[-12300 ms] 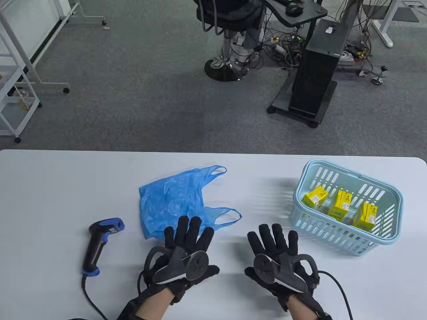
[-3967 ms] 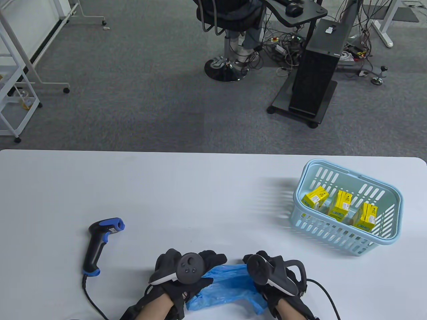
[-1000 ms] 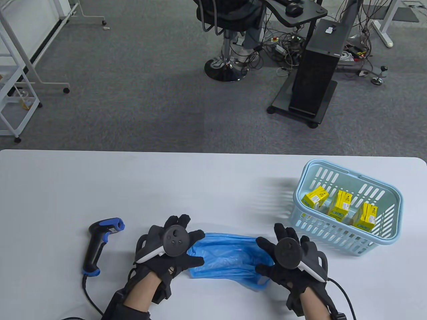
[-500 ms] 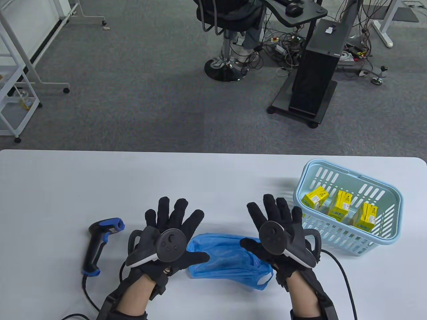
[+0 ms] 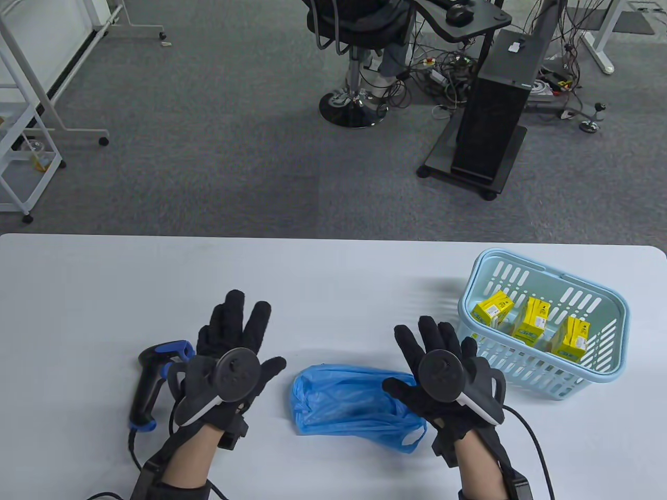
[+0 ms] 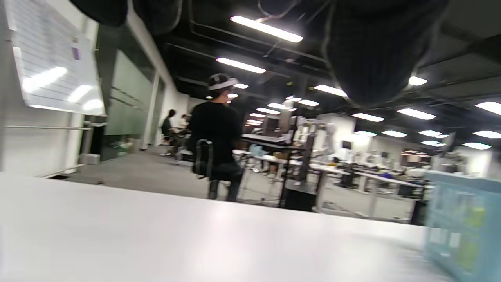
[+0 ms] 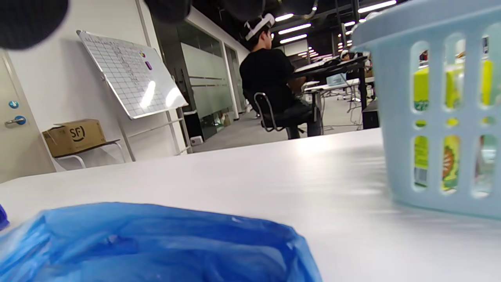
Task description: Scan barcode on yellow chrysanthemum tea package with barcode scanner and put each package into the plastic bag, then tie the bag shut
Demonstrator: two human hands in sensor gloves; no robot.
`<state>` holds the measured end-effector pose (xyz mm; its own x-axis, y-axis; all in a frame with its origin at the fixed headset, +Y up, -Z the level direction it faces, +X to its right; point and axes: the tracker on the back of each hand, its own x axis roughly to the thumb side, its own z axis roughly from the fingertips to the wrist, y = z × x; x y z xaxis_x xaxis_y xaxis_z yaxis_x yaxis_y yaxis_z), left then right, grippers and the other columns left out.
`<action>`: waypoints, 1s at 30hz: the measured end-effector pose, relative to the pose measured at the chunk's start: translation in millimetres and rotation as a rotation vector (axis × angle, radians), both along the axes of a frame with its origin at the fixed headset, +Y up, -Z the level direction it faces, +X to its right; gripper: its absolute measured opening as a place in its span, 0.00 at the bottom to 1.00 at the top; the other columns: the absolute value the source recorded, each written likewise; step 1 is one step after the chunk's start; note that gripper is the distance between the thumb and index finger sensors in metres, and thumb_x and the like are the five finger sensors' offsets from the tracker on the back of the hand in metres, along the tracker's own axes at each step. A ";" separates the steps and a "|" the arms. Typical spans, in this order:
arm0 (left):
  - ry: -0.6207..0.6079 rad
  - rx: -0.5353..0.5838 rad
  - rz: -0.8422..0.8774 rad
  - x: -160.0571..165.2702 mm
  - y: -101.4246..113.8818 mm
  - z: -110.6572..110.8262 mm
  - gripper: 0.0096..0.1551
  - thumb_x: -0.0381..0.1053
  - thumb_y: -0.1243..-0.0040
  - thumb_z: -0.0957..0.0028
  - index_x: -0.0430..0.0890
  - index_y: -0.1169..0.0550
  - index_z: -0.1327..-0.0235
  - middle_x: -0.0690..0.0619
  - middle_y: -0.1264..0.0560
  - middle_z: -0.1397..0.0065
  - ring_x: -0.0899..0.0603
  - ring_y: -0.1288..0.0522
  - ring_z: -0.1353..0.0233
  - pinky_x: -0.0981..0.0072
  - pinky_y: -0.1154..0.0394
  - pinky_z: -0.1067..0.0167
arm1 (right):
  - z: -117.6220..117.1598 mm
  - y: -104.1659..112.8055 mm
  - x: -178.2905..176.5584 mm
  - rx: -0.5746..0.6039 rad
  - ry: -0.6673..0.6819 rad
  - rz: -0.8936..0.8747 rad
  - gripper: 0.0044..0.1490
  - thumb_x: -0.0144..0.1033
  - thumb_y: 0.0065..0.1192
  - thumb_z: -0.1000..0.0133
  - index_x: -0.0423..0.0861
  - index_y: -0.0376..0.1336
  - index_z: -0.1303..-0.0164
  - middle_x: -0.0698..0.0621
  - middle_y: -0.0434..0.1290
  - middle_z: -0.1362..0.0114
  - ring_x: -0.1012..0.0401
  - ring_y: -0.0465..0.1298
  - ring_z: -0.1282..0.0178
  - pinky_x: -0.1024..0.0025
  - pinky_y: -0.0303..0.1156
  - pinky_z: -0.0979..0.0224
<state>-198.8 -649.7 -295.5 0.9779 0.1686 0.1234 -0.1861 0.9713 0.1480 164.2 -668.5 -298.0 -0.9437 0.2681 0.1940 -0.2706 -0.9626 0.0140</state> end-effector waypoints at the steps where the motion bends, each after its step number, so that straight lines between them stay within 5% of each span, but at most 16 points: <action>1: 0.061 -0.043 -0.044 -15.5 -7.9 -5.1 0.61 0.70 0.31 0.56 0.58 0.50 0.15 0.40 0.61 0.13 0.23 0.48 0.15 0.23 0.43 0.29 | 0.4 1.1 0.0 0.005 0.001 -0.009 0.60 0.70 0.57 0.61 0.62 0.45 0.17 0.43 0.39 0.13 0.40 0.42 0.14 0.27 0.36 0.24; 4: 0.188 -0.181 -0.106 -60.9 -36.1 -13.0 0.64 0.71 0.32 0.56 0.57 0.53 0.15 0.37 0.62 0.14 0.21 0.53 0.16 0.18 0.44 0.32 | 0.9 3.0 1.1 0.015 -0.006 -0.010 0.60 0.70 0.57 0.61 0.62 0.45 0.17 0.43 0.37 0.14 0.41 0.39 0.15 0.28 0.35 0.24; 10: 0.449 -0.453 0.049 -156.1 -107.4 -1.0 0.62 0.68 0.34 0.53 0.49 0.54 0.16 0.36 0.59 0.15 0.22 0.51 0.16 0.20 0.42 0.33 | 0.2 2.4 4.9 0.010 -0.014 0.006 0.60 0.70 0.57 0.61 0.61 0.47 0.17 0.43 0.37 0.14 0.40 0.40 0.15 0.27 0.36 0.24; 13: 0.460 -0.449 0.226 -176.1 -122.3 1.9 0.55 0.61 0.34 0.49 0.46 0.48 0.17 0.36 0.52 0.15 0.23 0.46 0.17 0.22 0.38 0.34 | 0.9 0.5 2.3 0.018 -0.006 -0.013 0.59 0.70 0.57 0.61 0.60 0.47 0.17 0.43 0.38 0.14 0.40 0.40 0.15 0.27 0.36 0.24; 18: 0.458 -0.467 0.241 -167.8 -126.1 -3.6 0.52 0.55 0.34 0.48 0.42 0.48 0.18 0.34 0.37 0.20 0.25 0.40 0.20 0.29 0.34 0.35 | 0.4 -4.4 -3.1 -0.006 0.003 0.019 0.59 0.70 0.57 0.61 0.60 0.47 0.17 0.43 0.38 0.14 0.40 0.40 0.15 0.28 0.36 0.24; 23: 0.490 -0.466 0.234 -165.8 -117.1 -5.5 0.55 0.55 0.26 0.54 0.40 0.42 0.20 0.39 0.25 0.29 0.32 0.27 0.27 0.46 0.21 0.41 | -1.2 -7.4 -4.0 -0.018 0.008 0.019 0.59 0.69 0.57 0.61 0.60 0.48 0.17 0.43 0.39 0.14 0.40 0.40 0.15 0.28 0.36 0.24; 30: 0.427 -0.575 0.461 -172.4 -120.6 -9.1 0.53 0.56 0.20 0.59 0.42 0.33 0.24 0.42 0.25 0.35 0.41 0.20 0.41 0.54 0.17 0.46 | -1.3 -6.8 -2.5 -0.019 0.005 0.019 0.59 0.70 0.57 0.60 0.59 0.49 0.17 0.43 0.39 0.14 0.40 0.40 0.15 0.28 0.36 0.24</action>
